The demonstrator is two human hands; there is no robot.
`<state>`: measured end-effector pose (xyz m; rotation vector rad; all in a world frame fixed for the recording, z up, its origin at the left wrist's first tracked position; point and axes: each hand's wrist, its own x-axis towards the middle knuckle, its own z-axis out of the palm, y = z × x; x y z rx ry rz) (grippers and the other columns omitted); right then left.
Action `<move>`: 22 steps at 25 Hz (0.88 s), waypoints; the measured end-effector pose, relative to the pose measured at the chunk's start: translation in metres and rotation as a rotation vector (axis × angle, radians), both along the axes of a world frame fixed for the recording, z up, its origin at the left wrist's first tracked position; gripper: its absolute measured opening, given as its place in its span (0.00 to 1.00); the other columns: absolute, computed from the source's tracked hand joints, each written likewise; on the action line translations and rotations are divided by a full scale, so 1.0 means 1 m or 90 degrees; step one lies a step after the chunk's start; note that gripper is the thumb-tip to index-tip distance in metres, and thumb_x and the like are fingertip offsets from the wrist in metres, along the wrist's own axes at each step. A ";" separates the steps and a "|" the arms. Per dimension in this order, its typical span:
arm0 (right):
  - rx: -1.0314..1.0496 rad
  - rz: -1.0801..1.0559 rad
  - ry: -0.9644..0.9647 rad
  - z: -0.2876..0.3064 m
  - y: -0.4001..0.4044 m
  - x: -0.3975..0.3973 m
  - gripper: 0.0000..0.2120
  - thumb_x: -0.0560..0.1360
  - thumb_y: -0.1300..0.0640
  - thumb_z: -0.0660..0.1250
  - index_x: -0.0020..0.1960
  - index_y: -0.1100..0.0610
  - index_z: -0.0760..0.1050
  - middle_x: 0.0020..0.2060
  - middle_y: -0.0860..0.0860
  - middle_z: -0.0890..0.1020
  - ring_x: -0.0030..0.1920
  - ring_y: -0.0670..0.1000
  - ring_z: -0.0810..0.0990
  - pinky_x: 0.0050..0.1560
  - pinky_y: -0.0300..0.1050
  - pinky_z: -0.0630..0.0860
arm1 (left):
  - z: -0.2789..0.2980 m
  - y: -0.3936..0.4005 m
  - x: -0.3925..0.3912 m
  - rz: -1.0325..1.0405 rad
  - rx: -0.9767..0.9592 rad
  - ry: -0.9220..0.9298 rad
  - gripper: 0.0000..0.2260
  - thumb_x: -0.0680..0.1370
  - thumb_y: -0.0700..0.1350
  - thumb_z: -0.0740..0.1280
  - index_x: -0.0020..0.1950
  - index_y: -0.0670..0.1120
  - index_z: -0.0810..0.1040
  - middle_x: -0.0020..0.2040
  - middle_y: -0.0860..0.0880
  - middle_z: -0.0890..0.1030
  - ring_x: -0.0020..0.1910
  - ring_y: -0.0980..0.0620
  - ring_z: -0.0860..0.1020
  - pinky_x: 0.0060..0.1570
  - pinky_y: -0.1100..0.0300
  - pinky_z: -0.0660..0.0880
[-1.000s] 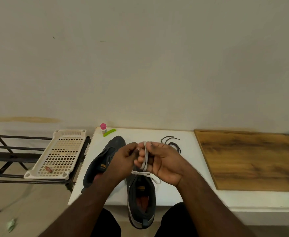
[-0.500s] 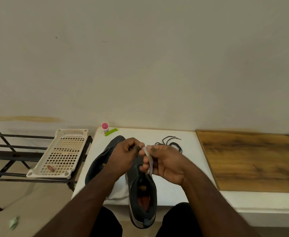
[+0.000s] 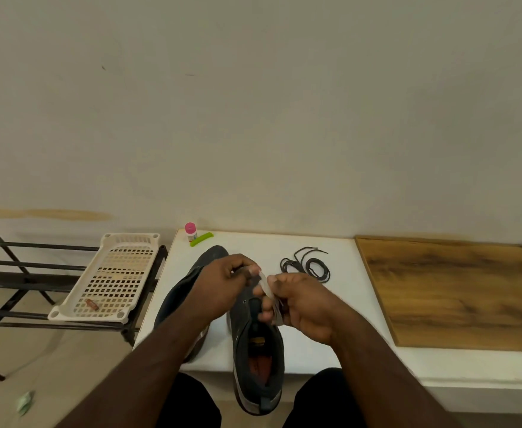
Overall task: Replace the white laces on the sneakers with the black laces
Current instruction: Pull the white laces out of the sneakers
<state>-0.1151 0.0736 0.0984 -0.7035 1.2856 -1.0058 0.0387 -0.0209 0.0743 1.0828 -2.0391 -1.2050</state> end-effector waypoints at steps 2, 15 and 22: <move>-0.080 -0.105 -0.199 0.007 -0.003 0.005 0.15 0.84 0.57 0.57 0.55 0.66 0.78 0.38 0.58 0.78 0.39 0.55 0.79 0.49 0.49 0.82 | -0.012 0.010 -0.006 -0.029 0.032 -0.034 0.10 0.80 0.51 0.61 0.45 0.53 0.81 0.40 0.51 0.83 0.40 0.56 0.81 0.48 0.56 0.78; 0.046 -0.050 0.178 -0.035 -0.006 0.000 0.18 0.84 0.49 0.58 0.44 0.58 0.80 0.30 0.52 0.76 0.31 0.51 0.75 0.41 0.46 0.77 | -0.010 0.009 -0.003 -0.047 -0.107 -0.121 0.08 0.80 0.45 0.67 0.48 0.53 0.85 0.42 0.56 0.84 0.43 0.61 0.80 0.44 0.71 0.71; 0.020 -0.162 -0.158 -0.030 -0.006 0.009 0.19 0.83 0.51 0.60 0.36 0.57 0.72 0.28 0.52 0.66 0.28 0.50 0.65 0.35 0.46 0.76 | -0.026 0.036 -0.010 -0.015 0.228 0.154 0.12 0.84 0.46 0.61 0.53 0.52 0.85 0.44 0.46 0.86 0.43 0.46 0.84 0.48 0.52 0.81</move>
